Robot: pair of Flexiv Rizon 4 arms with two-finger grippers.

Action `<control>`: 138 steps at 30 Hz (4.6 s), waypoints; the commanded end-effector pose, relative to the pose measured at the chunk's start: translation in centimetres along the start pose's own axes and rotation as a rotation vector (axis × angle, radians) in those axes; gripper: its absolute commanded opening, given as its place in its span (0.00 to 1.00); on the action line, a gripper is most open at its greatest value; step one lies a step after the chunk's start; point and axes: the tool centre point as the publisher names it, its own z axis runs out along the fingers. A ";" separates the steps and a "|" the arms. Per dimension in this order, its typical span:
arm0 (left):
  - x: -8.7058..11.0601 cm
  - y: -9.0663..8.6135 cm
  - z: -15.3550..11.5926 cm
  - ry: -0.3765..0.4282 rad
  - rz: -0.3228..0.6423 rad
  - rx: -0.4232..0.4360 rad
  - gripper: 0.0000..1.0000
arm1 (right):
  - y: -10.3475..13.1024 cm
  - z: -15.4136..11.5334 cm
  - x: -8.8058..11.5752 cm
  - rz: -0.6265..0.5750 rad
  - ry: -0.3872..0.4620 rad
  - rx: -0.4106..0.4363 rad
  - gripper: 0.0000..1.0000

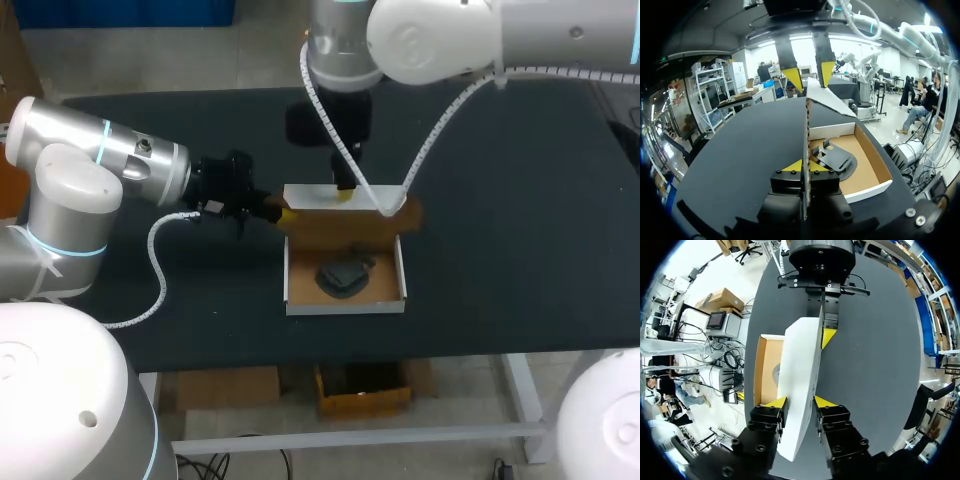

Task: Assemble the packaging by folding the flat box into shape, placing the metal phone stand inside, and closing the box properly

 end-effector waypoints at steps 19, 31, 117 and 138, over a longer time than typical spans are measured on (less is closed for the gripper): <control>-0.1 0.0 0.0 0.000 0.001 0.002 0.00 | 0.4 1.3 -1.1 -0.009 0.054 0.005 0.00; -0.1 0.0 0.0 0.000 0.001 0.002 0.00 | 0.2 0.7 -0.8 -0.006 0.032 -0.015 0.38; 0.5 0.1 0.1 -0.099 0.180 0.003 0.00 | -4.9 -4.2 -9.5 0.555 0.063 -0.045 1.00; 2.1 1.1 0.3 -0.253 0.325 -0.015 0.00 | -6.2 -2.4 -6.0 1.092 0.319 -0.051 1.00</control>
